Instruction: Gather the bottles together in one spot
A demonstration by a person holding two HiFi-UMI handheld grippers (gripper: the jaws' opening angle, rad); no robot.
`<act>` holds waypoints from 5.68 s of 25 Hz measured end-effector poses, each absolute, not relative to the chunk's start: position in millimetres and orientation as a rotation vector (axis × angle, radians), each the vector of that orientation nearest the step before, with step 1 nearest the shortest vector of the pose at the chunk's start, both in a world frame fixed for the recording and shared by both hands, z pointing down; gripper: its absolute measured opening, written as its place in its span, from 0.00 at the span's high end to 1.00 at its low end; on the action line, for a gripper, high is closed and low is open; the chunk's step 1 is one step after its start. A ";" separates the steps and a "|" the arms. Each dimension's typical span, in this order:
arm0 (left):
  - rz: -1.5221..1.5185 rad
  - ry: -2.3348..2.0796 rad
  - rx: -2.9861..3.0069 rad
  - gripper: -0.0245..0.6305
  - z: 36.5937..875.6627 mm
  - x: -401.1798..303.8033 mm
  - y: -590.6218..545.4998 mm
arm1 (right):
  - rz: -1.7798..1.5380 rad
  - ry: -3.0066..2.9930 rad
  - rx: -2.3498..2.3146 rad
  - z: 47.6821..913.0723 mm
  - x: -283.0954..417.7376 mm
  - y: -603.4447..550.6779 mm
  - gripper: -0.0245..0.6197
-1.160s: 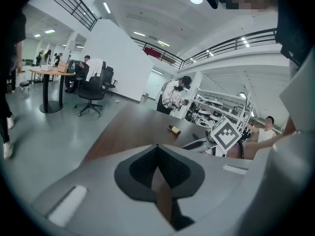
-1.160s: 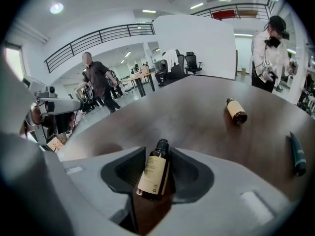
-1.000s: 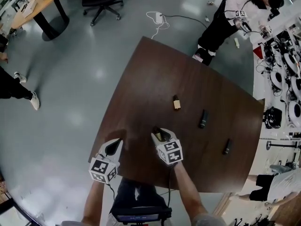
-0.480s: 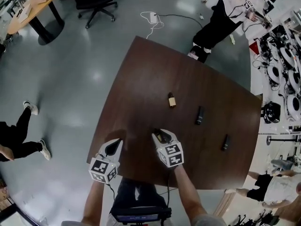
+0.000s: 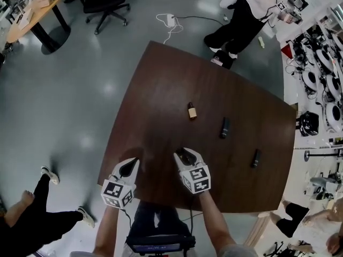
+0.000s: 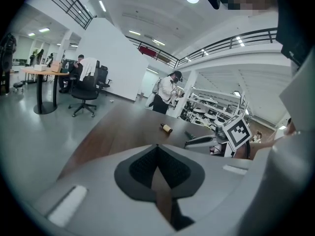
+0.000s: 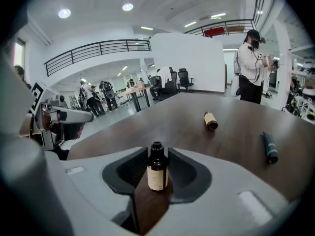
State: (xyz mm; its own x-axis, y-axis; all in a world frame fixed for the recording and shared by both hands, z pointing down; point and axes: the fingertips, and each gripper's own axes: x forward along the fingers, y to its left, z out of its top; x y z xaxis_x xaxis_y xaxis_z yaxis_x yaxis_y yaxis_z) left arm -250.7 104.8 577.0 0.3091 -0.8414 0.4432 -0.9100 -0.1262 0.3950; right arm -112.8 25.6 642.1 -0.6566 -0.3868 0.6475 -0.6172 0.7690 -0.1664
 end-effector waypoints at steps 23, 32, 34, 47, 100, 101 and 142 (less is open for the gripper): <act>0.160 -1.541 1.996 0.96 581.0 -234.0 119.6 | 0.395 -2.374 0.693 640.5 -106.4 53.6 0.75; 0.162 -1.539 2.007 0.96 577.9 -235.6 120.7 | 0.417 -2.399 0.741 632.7 -106.7 51.6 0.61; 0.161 -1.539 2.014 0.96 576.0 -234.9 120.6 | 0.448 -2.403 0.759 628.5 -102.6 52.4 0.61; 0.138 -1.506 2.101 0.96 530.5 -214.4 117.1 | 0.565 -2.506 1.018 559.8 -58.9 59.3 0.96; 0.136 -1.573 2.073 0.96 536.8 -222.0 -7.5 | 0.474 -2.455 0.976 562.7 -62.5 -93.2 0.96; 0.139 -1.571 2.068 0.96 539.3 -222.8 -10.0 | 0.476 -2.451 0.970 565.8 -64.4 -97.4 0.96; 0.184 -1.529 1.915 0.96 610.7 -247.6 -48.8 | 0.519 -2.334 0.785 661.7 -122.5 -172.4 0.67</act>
State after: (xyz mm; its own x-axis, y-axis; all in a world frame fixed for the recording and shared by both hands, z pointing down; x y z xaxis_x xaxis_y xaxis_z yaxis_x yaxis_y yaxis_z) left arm -247.6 -48.8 610.7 0.3026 -0.8132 0.4972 -0.9081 -0.0875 0.4096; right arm -122.5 -172.4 661.7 -0.6350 -0.4035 0.6588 -0.6448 0.7465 -0.1642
